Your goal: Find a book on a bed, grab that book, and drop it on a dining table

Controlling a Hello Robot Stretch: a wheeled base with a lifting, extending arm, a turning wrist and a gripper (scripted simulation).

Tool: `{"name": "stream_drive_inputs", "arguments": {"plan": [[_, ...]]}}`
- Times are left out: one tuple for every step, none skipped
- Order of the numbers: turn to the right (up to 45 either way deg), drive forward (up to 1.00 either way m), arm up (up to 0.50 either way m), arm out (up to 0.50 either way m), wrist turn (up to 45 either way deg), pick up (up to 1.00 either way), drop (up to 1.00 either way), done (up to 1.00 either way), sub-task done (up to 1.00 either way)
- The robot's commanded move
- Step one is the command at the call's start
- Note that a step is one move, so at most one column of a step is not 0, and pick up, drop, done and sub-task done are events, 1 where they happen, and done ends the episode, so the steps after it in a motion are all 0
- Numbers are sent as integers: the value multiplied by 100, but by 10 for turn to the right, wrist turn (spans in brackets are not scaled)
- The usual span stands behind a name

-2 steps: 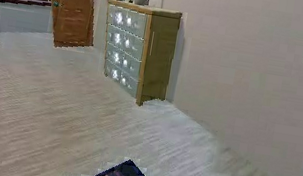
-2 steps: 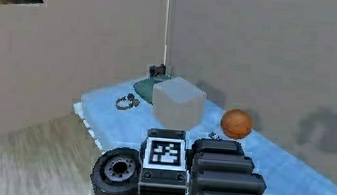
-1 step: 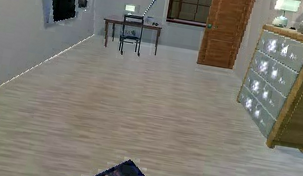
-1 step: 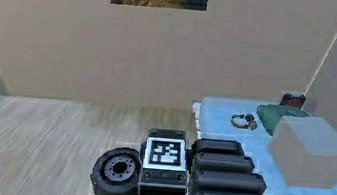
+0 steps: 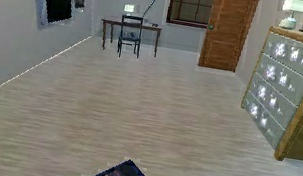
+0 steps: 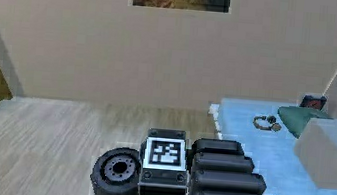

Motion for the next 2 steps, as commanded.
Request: {"name": "stream_drive_inputs", "arguments": {"plan": [[-180, 0, 0, 0, 0, 0, 0, 0, 0], [0, 100, 0, 0, 0, 0, 0, 0, 0]]}}
